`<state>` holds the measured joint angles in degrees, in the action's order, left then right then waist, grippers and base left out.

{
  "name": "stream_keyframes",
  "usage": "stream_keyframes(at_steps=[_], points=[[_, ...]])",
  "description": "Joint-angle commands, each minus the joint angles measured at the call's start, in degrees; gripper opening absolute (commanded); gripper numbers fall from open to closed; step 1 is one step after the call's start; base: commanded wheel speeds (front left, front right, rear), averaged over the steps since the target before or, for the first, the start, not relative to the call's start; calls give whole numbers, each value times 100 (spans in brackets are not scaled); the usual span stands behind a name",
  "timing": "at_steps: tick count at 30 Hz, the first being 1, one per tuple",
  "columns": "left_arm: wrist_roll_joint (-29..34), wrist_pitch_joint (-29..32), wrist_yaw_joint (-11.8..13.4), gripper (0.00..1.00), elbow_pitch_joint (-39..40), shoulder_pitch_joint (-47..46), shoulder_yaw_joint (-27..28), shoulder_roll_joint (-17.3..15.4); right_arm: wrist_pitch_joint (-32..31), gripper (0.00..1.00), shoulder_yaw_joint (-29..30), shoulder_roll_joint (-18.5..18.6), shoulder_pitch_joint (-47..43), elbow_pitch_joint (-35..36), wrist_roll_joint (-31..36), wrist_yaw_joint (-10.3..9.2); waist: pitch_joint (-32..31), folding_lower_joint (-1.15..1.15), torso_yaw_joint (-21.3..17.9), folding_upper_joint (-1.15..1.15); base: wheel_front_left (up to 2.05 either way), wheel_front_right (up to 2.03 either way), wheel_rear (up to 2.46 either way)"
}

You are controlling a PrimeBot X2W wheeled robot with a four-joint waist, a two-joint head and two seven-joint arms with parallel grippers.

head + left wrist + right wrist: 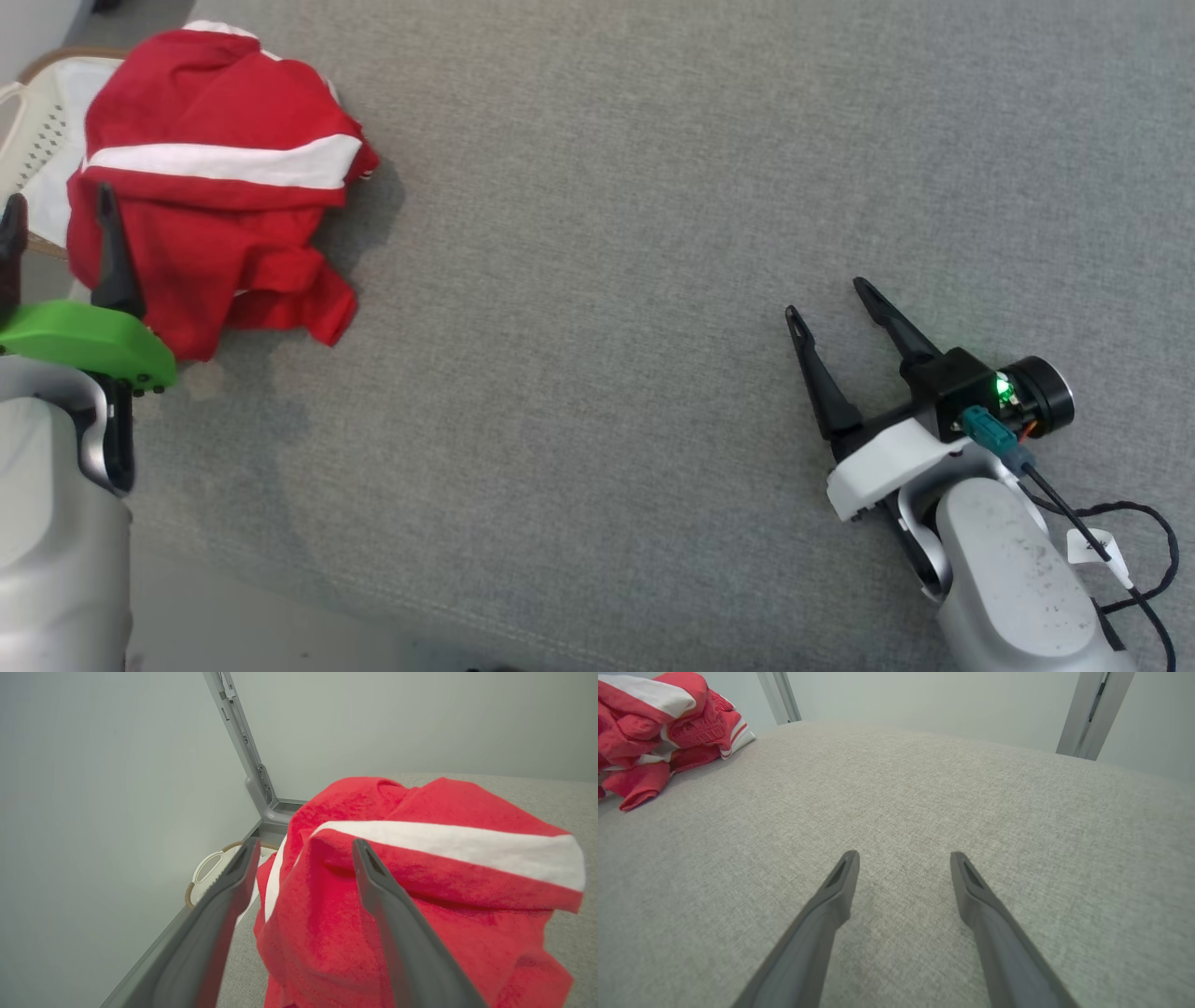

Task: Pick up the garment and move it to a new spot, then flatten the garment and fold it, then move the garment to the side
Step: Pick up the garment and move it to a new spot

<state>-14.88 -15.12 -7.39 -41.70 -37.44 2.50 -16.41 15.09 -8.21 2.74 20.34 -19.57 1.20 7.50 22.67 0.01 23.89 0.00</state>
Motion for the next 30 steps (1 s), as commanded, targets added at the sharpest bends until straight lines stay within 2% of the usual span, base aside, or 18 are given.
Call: stream_keyframes(at_steps=[1, 9, 10, 11, 16, 22, 24, 30], points=[[-30, -5, -15, 100, -187, -118, -7, -100, 12, 100, -30, 33, 92, 14, 34, -2, 337, -1, -294, 0, 0, 0, 0], [-164, -6, -14, 100, -1451, -671, -226, -377, 5, 100, -220, 68, 138, 45, -25, -6, 520, -1, -540, 0, 0, 0, 0], [-189, -6, -15, 72, -1510, -703, -244, -395, 5, 100, -219, 72, 133, 46, -39, -6, 516, -1, -555, 0, 0, 0, 0], [-207, -6, -15, 0, -1546, -719, -279, -409, 4, 100, -209, 75, 125, 57, -56, -6, 503, -1, -570, 0, 0, 0, 0], [-31, -6, -15, 0, -1139, -722, -252, -493, 1, 100, -157, 66, 40, 95, -154, -6, 301, -1, -598, 0, 0, 0, 0], [370, -6, -6, 0, 179, -611, -129, -450, 7, 100, -128, 33, -94, 176, -416, -4, -166, -1, -664, 0, 0, 0, 0], [454, -6, -6, 0, 643, -551, -201, -400, 7, 100, -139, 31, -174, 183, -517, -4, -352, -1, -727, 0, 0, 0, 0], [421, -6, -3, 0, 1672, -663, -691, -553, 7, 100, -227, 32, -436, 231, -756, -4, -796, -1, -1108, 0, 0, 0, 0]])
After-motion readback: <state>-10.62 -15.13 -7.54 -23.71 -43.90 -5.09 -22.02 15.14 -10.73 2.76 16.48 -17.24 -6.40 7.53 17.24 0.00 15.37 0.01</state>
